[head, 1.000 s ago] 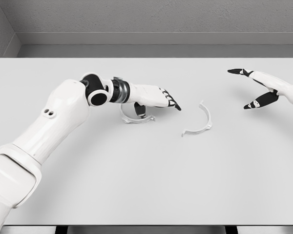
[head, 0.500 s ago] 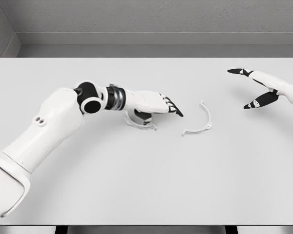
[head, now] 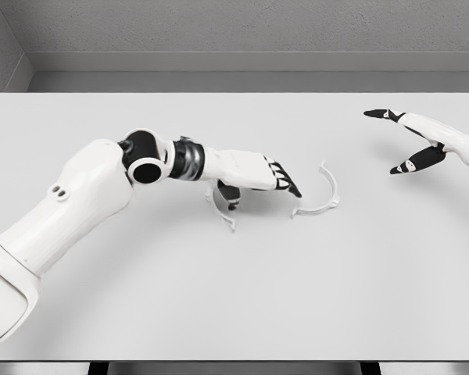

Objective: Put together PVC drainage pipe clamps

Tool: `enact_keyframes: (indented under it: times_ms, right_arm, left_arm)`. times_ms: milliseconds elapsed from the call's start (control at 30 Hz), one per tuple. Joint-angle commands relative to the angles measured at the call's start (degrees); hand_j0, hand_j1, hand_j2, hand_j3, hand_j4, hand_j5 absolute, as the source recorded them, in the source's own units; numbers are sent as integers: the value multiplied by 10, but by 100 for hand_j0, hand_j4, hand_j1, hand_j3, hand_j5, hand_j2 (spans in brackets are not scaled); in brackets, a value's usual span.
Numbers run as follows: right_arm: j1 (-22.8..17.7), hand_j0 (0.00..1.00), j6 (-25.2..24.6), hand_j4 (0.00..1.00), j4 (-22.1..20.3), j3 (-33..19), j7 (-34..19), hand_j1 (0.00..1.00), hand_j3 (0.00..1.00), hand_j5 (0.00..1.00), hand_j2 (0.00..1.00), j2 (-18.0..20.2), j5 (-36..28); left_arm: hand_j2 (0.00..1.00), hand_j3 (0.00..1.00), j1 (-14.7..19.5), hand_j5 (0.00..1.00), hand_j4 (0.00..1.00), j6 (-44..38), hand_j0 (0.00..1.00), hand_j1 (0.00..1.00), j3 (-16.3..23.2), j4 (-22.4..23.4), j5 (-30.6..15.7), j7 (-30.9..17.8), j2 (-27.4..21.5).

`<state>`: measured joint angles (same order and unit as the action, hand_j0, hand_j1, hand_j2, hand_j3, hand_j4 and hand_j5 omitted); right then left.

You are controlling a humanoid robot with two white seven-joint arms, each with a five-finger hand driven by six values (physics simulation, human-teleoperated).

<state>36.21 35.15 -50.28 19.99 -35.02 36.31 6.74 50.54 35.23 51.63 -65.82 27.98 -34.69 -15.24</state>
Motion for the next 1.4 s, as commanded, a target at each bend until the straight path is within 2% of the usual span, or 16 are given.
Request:
enact_keyframes:
  times_ms: [0,133,167,267,300,333,500,633,1367]
  right_arm:
    - [0,100,-1,100,-2,1,0,100,100,100,100,0,-4]
    - [3,100,-1,100,-4,4,0,100,100,100,100,-2,-4]
    - [5,100,-1,100,-4,9,0,100,100,100,100,-4,-4]
    - [22,100,-1,100,-4,43,0,100,100,100,100,-10,-4]
    - [28,100,-1,100,-4,51,0,100,100,100,100,-17,-1]
    - [34,100,-1,100,-3,63,0,100,100,100,100,-21,0]
    - [46,100,-1,100,2,96,0,100,100,100,100,-38,6]
    - [52,100,-1,100,-1,119,0,100,100,100,100,-45,14]
    - [56,100,-1,100,-8,143,0,100,100,100,100,-70,21]
  left_arm:
    - [100,100,1,100,100,-2,100,100,-48,-25,-67,-3,-46]
    - [100,100,-3,100,100,-2,100,100,-144,-21,-74,-3,-131]
    - [100,100,-7,100,100,-2,100,100,-149,-17,-72,-3,-136]
    - [100,100,-25,100,100,-2,100,100,-148,8,-58,-3,-108]
    - [100,100,-42,100,100,-2,100,100,-149,8,-32,-3,-95]
    - [100,100,-45,100,100,-2,100,100,-148,10,-14,-3,-81]
    - [100,100,-44,100,100,-2,100,100,-163,39,-14,-3,-79]
    - [100,100,-52,100,100,-2,100,100,-164,40,-14,-3,-79]
    - [100,100,-59,100,100,-2,100,100,-165,40,-20,-3,-89]
